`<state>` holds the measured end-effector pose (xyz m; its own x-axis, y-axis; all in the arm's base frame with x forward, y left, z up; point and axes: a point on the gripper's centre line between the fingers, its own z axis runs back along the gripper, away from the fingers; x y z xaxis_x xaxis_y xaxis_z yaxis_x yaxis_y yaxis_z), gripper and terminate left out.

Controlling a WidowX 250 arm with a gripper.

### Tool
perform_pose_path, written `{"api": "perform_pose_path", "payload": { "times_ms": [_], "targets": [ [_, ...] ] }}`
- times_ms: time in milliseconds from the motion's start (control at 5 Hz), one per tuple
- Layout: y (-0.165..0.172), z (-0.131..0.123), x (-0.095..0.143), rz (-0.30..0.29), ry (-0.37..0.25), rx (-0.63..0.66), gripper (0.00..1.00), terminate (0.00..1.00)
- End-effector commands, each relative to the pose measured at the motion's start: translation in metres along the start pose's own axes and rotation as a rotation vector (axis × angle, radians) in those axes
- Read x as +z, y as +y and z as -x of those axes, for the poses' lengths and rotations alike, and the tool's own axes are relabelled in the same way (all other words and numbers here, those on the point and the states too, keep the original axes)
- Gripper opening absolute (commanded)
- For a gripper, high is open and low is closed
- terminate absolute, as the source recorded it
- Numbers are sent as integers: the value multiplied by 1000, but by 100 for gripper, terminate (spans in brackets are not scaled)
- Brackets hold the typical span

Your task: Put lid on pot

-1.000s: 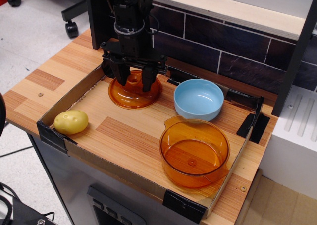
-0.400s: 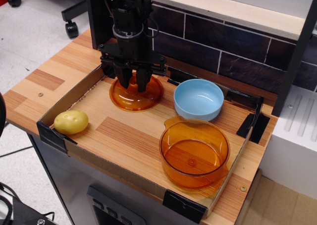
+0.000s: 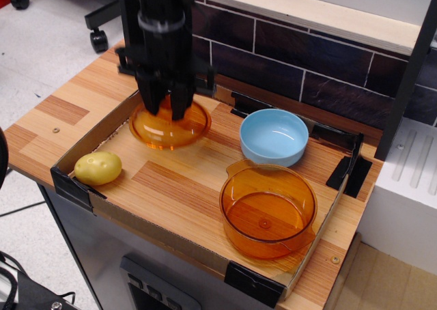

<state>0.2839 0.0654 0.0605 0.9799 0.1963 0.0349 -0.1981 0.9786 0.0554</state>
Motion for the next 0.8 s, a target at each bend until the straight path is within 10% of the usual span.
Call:
{"api": "perform_pose_path", "payload": {
  "times_ms": [0,600],
  "targets": [
    [-1,-8,70,54,-30,-56,0,0],
    [-51,53,54,73,-5,-172,0,0]
  ]
}}
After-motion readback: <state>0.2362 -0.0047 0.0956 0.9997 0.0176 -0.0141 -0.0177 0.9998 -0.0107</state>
